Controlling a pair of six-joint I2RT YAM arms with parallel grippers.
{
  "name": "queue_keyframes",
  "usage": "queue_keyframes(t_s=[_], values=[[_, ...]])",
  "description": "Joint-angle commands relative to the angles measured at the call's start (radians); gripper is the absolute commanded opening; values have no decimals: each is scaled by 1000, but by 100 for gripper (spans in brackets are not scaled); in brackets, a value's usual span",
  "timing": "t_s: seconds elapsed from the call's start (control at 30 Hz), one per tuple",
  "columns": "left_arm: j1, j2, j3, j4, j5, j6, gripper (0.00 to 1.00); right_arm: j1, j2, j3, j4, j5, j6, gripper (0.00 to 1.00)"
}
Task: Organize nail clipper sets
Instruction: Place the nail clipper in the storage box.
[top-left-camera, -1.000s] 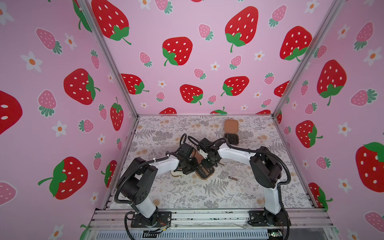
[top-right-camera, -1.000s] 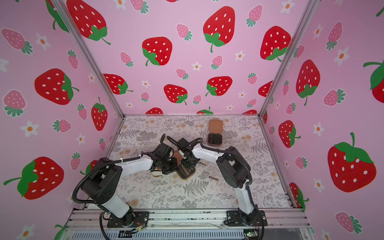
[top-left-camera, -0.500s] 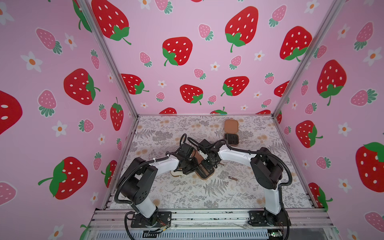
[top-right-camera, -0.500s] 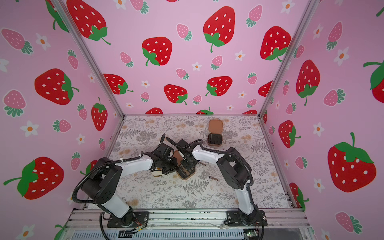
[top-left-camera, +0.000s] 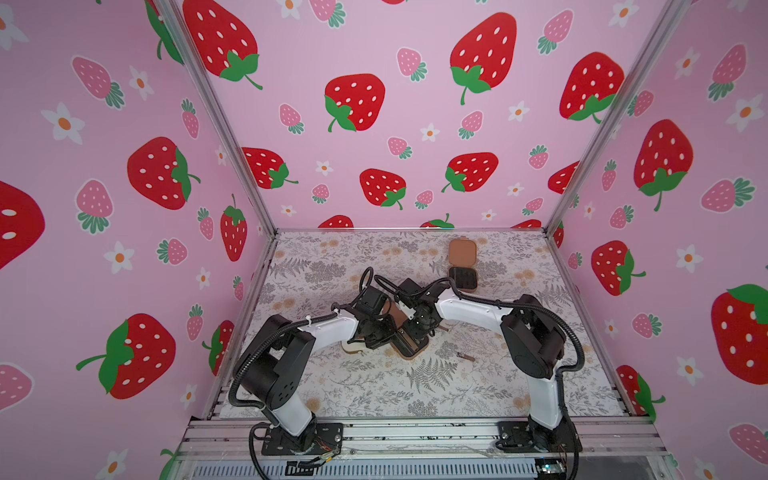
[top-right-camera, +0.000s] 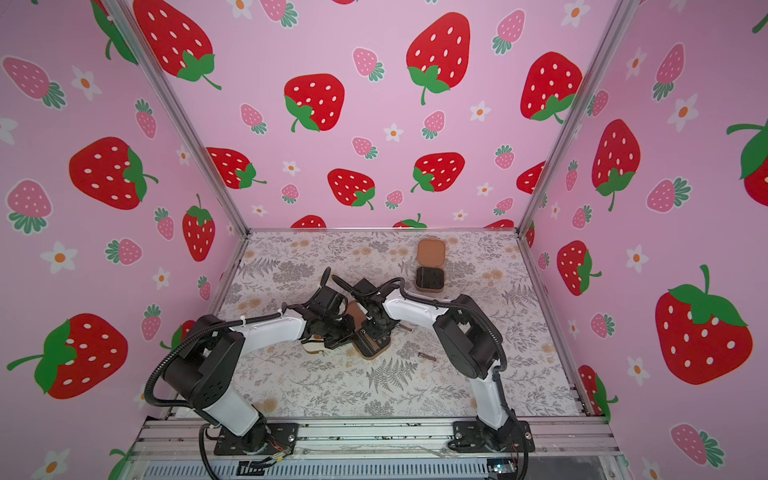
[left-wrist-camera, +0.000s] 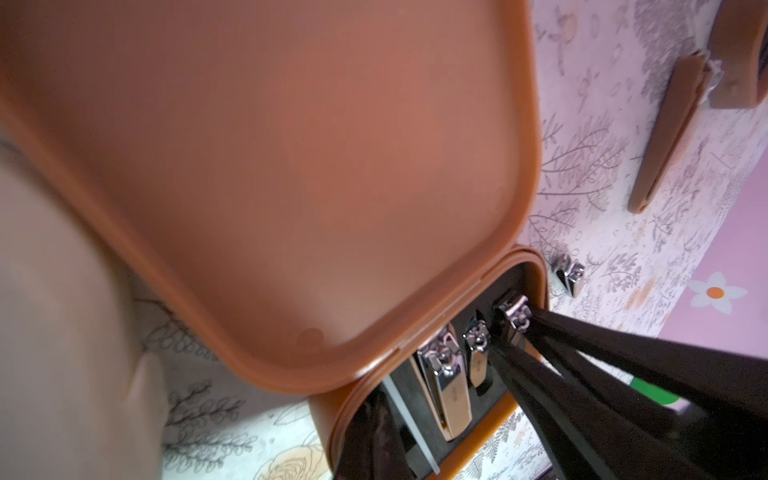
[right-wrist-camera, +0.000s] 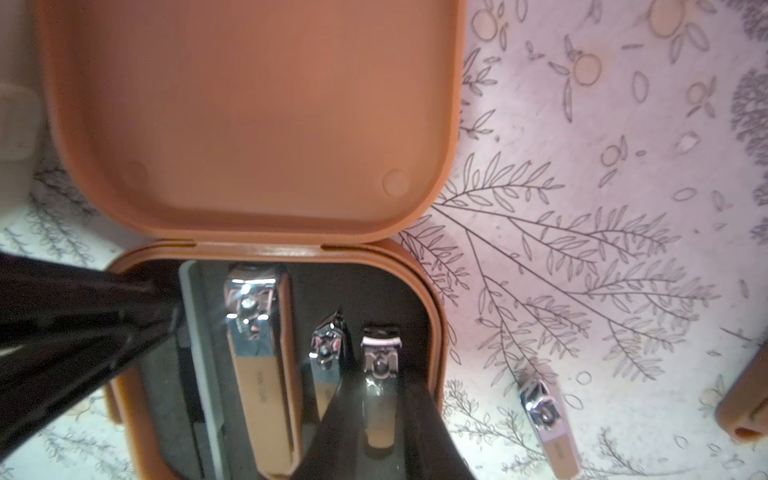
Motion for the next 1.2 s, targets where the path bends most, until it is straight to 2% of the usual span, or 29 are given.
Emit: queue_keyframes(t_s=[0.0,0.7,1.07,1.17], values=[[5,21,-3,-69,-40,0,0,-8,21,1,-113,47,-7,23],[5,28,0,-66,-37,1,0,-8,-34,102,-121,81,-7,24],[5,30,3,-66,-36,4,0,-11,-24,87,40,-59,-49,17],[5,32,2,-67,-36,5,0,-11,-14,88,55,-64,-47,16]])
